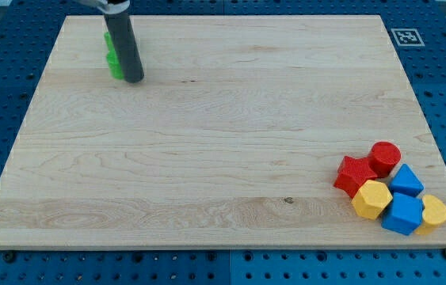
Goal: Slightly move the green circle to the bottom right to the green star
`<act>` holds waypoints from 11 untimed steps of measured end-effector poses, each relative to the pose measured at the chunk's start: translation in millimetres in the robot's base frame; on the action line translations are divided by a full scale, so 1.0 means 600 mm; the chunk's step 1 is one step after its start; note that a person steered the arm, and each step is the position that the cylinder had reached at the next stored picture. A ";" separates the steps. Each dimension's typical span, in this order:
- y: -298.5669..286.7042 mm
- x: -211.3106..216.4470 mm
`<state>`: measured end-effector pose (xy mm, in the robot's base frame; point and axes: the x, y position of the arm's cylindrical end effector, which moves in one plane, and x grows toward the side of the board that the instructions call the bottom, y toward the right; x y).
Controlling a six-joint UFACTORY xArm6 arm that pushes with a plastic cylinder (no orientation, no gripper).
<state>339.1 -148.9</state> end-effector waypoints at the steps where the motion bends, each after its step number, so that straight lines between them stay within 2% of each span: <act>1: 0.000 -0.019; 2: -0.003 0.029; 3: -0.047 0.058; 5: -0.133 -0.027; 7: -0.138 -0.080; 9: -0.143 0.013; 10: -0.102 0.019; 11: -0.089 -0.024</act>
